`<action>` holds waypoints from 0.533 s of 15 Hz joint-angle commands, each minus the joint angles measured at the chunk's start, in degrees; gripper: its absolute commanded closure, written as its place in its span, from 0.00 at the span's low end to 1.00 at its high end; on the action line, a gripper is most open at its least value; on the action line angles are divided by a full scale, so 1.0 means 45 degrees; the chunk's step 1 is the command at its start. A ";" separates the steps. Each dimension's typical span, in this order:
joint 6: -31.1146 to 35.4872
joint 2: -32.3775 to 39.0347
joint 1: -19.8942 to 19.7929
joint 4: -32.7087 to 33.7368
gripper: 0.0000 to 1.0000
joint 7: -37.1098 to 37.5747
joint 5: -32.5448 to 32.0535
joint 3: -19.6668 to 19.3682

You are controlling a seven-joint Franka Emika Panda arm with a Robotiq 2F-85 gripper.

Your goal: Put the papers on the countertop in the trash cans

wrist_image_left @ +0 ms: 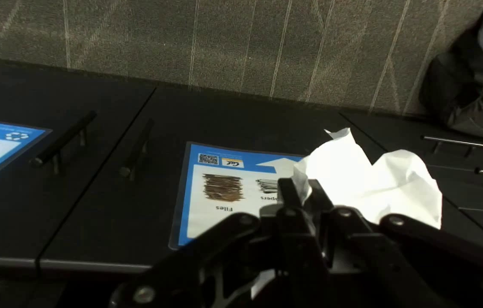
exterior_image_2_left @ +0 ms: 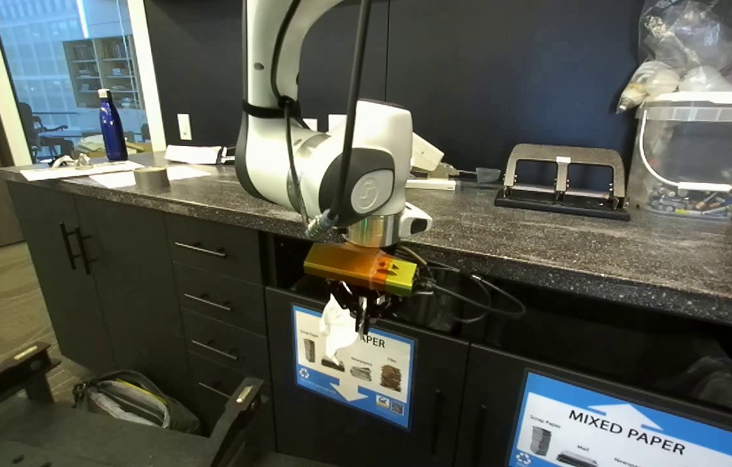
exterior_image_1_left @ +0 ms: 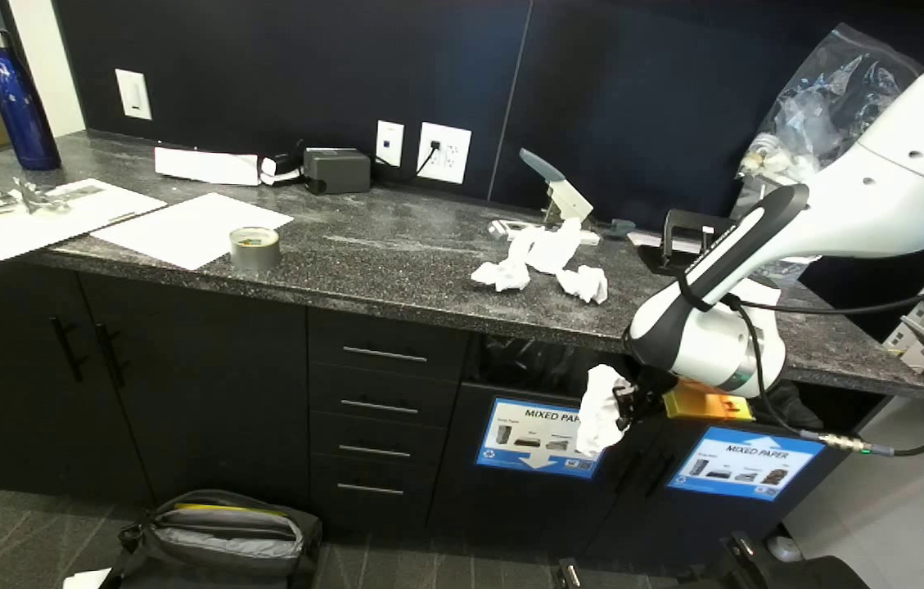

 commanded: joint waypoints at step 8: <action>-0.1069 0.2210 0.0139 0.3730 0.89 0.0661 -0.1019 -0.0453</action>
